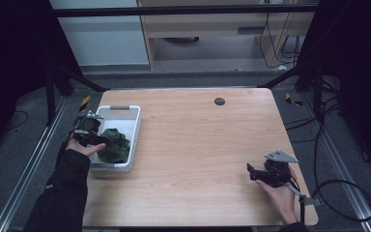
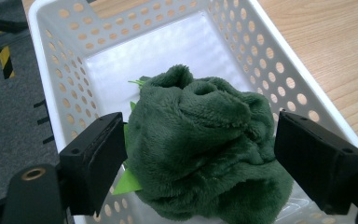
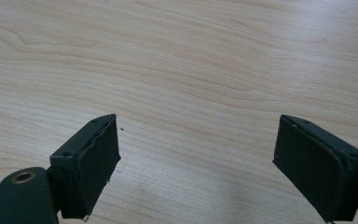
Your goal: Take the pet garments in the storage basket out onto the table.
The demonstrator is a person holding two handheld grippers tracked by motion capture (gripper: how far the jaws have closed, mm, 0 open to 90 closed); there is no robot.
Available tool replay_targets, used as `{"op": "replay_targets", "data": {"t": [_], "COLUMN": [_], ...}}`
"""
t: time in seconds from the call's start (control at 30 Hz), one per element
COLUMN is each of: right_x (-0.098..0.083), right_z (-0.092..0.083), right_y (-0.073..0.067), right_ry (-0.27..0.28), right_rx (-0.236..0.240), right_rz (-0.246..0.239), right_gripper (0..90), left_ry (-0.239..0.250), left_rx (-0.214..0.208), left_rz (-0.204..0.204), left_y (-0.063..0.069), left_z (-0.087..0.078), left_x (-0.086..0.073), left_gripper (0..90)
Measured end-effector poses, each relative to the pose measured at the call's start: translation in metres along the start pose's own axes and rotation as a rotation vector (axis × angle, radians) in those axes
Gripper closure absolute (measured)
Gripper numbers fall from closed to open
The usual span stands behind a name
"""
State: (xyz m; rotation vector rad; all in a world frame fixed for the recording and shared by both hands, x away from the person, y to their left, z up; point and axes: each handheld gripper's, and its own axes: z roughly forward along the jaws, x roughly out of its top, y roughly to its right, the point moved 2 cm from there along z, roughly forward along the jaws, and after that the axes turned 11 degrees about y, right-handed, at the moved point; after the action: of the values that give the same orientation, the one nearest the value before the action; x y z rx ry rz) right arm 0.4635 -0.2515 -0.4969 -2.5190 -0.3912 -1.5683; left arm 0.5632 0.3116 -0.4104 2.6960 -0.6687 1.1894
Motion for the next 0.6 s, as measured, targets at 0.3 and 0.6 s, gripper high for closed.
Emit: {"op": "replay_targets", "data": {"t": [0.3,0.6], "right_x": [0.0,-0.001], "right_z": [0.0,0.001], "right_y": [0.001,0.001], "right_ry": [-0.004,-0.01], "right_rx": [0.0,-0.001], "right_rz": [0.002,0.002], "right_gripper": [13.6,13.2], "left_ry": [-0.044,-0.083], "left_rx": [-0.004,-0.011], "left_rz": [-0.005,-0.015], "left_y": [-0.001,-0.004], "left_z": [0.01,0.018], "left_x": [0.001,-0.002], "left_gripper": [15.5,15.4]}}
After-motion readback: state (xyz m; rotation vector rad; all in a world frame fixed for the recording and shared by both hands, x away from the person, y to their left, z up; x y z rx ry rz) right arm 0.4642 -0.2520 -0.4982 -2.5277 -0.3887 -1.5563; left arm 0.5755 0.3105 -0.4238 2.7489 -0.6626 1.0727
